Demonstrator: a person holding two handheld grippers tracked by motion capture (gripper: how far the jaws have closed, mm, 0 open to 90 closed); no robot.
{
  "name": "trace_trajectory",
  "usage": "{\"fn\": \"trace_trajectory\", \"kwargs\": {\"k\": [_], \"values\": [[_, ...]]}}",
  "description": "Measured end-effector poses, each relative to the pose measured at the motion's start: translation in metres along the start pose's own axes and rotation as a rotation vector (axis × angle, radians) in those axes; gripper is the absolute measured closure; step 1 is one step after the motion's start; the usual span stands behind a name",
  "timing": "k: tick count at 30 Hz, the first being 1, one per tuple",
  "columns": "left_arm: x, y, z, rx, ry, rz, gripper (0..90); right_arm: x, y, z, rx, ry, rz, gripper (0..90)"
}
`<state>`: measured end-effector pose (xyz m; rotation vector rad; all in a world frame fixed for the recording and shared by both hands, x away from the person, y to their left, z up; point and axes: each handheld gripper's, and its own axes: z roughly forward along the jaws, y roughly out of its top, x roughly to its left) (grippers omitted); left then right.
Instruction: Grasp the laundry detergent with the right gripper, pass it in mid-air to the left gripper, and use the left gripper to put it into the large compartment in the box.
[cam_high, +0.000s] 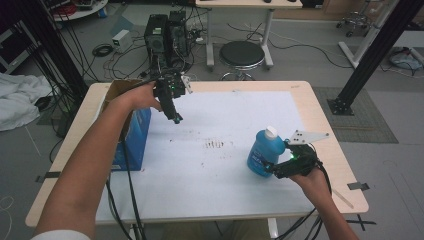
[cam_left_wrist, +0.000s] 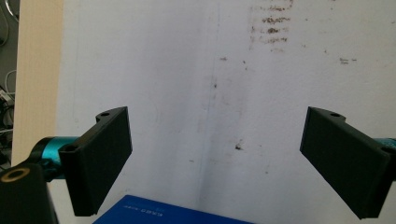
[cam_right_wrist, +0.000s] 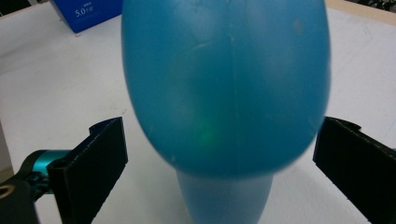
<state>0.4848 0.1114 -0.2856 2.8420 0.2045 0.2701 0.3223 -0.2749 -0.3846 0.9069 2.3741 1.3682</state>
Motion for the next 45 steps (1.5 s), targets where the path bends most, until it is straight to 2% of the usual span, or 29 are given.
{"fn": "trace_trajectory", "kwargs": {"k": [12,14,16,24,25,30,34,45], "values": [[0.001,-0.001,0.0,-0.002,0.002,0.002,9.1,0.0,-0.002,0.011,-0.029,-0.008,0.001,4.5],[0.001,-0.001,0.0,-0.002,0.002,0.002,9.1,0.0,-0.003,0.013,-0.034,-0.008,0.003,6.8],[0.001,-0.001,0.0,-0.004,0.002,0.001,9.1,0.001,-0.004,0.013,-0.045,-0.011,-0.001,13.7],[0.001,-0.002,0.001,-0.001,0.001,0.001,9.1,0.002,-0.005,0.016,-0.058,-0.006,-0.014,20.6],[0.001,-0.002,0.001,-0.001,0.0,0.001,9.1,0.002,-0.005,0.015,-0.06,-0.001,-0.016,25.3],[0.001,-0.002,0.001,0.0,-0.001,-0.001,9.1,0.002,-0.006,0.015,-0.065,-0.003,-0.02,25.5],[0.001,-0.002,0.001,-0.001,-0.001,0.001,9.1,0.003,-0.006,0.014,-0.067,-0.005,-0.03,30.8],[0.001,-0.002,0.001,0.004,-0.001,0.001,9.1,0.004,-0.006,0.016,-0.066,-0.018,-0.049,37.8]]}}
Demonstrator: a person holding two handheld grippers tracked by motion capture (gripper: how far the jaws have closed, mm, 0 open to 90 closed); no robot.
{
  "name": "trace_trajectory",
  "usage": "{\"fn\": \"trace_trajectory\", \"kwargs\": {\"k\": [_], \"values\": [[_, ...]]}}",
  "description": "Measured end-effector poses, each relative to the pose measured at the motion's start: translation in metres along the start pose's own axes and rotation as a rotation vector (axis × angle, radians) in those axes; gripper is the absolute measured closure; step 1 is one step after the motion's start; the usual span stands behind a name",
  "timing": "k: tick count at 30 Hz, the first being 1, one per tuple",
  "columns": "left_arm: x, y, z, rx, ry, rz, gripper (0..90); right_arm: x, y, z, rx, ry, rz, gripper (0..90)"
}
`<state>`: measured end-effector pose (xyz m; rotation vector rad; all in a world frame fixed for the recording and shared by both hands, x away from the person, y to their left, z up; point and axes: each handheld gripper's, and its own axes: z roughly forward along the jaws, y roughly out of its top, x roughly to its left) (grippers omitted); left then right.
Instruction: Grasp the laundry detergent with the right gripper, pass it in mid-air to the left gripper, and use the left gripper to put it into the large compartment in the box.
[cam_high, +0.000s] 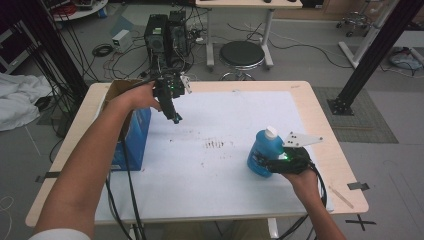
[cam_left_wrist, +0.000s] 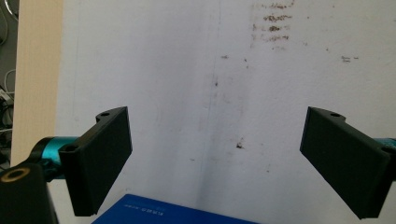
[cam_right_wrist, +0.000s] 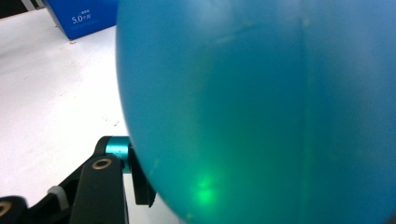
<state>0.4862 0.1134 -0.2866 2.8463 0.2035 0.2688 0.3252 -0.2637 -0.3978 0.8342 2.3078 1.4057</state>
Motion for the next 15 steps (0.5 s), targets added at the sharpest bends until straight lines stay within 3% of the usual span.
{"fn": "trace_trajectory", "kwargs": {"k": [15], "values": [[-0.0008,0.0006,0.0003,-0.001,0.002,-0.003,9.1,-0.0019,0.0025,-0.001,-0.003,0.015,-0.005,44.0]]}}
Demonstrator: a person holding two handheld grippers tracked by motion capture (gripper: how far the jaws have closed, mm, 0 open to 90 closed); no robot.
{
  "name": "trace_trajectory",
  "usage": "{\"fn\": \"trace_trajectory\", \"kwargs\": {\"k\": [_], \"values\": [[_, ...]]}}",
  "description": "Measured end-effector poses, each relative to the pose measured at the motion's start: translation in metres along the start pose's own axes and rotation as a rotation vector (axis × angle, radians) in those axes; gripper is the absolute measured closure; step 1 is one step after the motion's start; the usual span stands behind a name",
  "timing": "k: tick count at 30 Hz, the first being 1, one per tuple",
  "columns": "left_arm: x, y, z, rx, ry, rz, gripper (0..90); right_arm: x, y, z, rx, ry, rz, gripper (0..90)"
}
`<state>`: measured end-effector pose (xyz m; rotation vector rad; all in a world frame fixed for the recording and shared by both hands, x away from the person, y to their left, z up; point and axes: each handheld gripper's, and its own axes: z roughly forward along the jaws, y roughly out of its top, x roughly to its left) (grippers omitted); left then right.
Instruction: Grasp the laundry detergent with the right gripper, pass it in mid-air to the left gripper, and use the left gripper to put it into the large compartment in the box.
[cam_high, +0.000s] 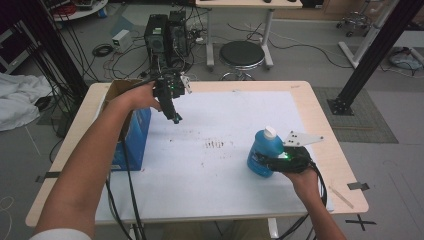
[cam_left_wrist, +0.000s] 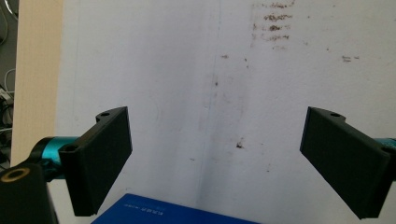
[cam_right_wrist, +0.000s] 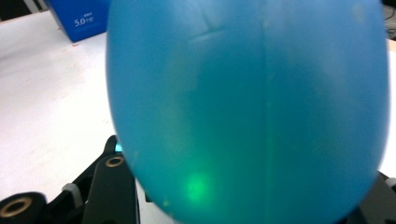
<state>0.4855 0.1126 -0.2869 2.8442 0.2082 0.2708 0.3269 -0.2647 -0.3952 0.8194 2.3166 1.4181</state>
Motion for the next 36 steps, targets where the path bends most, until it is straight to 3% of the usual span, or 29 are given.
{"fn": "trace_trajectory", "kwargs": {"k": [9,12,20,25,36], "values": [[-0.008,0.004,-0.007,0.003,0.009,0.005,9.1,-0.001,0.037,-0.019,0.0,0.06,-0.052,44.0],[-0.011,0.005,-0.011,-0.001,0.016,0.0,9.1,-0.003,0.053,-0.027,0.001,0.1,-0.069,44.0],[-0.026,0.014,-0.023,-0.006,0.028,0.01,9.1,-0.013,0.087,-0.036,0.045,0.182,-0.126,44.0],[-0.037,0.022,-0.028,-0.002,0.031,0.014,9.1,-0.024,0.101,-0.035,0.056,0.246,-0.14,44.0],[-0.064,0.035,-0.039,0.003,0.024,0.009,9.1,-0.035,0.13,-0.013,0.125,0.378,-0.238,44.0]]}}
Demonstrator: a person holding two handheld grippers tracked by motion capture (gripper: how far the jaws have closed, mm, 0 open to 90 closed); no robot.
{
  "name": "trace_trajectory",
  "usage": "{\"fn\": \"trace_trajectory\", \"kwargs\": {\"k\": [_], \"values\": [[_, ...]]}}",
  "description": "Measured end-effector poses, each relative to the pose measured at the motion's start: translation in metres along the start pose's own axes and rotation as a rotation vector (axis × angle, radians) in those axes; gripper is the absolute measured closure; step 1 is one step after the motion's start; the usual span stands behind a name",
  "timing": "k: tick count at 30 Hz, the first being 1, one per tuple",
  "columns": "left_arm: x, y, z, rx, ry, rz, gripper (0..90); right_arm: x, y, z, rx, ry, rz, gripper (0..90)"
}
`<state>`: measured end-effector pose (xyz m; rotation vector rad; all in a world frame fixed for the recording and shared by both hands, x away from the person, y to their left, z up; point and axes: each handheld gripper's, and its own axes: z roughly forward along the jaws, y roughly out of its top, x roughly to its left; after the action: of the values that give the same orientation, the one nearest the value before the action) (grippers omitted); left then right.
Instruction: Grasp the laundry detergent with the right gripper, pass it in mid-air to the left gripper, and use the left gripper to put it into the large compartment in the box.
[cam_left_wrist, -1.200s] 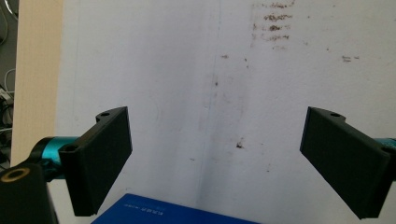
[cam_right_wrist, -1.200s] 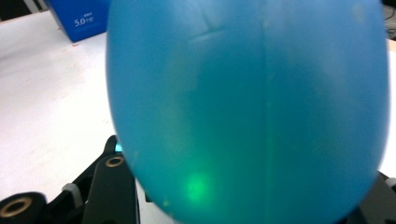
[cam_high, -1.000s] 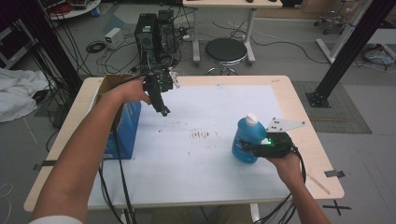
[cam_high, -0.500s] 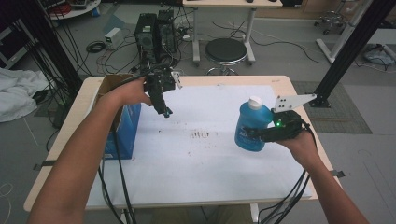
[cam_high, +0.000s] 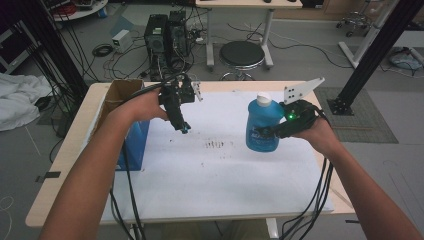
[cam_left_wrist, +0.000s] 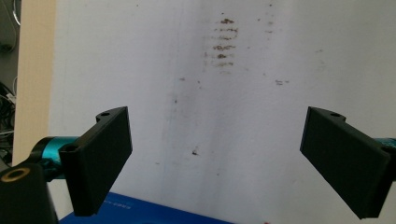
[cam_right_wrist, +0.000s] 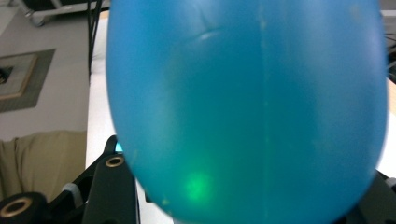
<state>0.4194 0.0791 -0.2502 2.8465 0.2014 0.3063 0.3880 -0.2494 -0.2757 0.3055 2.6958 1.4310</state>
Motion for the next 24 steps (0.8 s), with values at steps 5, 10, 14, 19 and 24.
{"fn": "trace_trajectory", "kwargs": {"k": [5,10,14,19,24], "values": [[-0.005,0.003,-0.004,-0.017,-0.032,-0.002,9.1,-0.004,0.009,0.009,0.003,0.044,-0.025,44.0],[-0.007,0.005,-0.006,-0.013,-0.05,0.005,9.1,-0.003,0.01,0.016,-0.005,0.071,-0.04,44.1],[-0.02,0.012,-0.014,-0.018,-0.082,0.017,9.0,-0.003,0.011,0.025,0.008,0.092,-0.06,44.2],[-0.026,0.021,-0.021,-0.032,-0.088,0.037,9.1,0.0,0.01,0.029,-0.009,0.109,-0.07,44.3],[-0.032,0.029,-0.028,-0.051,-0.1,0.058,9.1,0.002,0.01,0.035,-0.009,0.116,-0.085,44.3]]}}
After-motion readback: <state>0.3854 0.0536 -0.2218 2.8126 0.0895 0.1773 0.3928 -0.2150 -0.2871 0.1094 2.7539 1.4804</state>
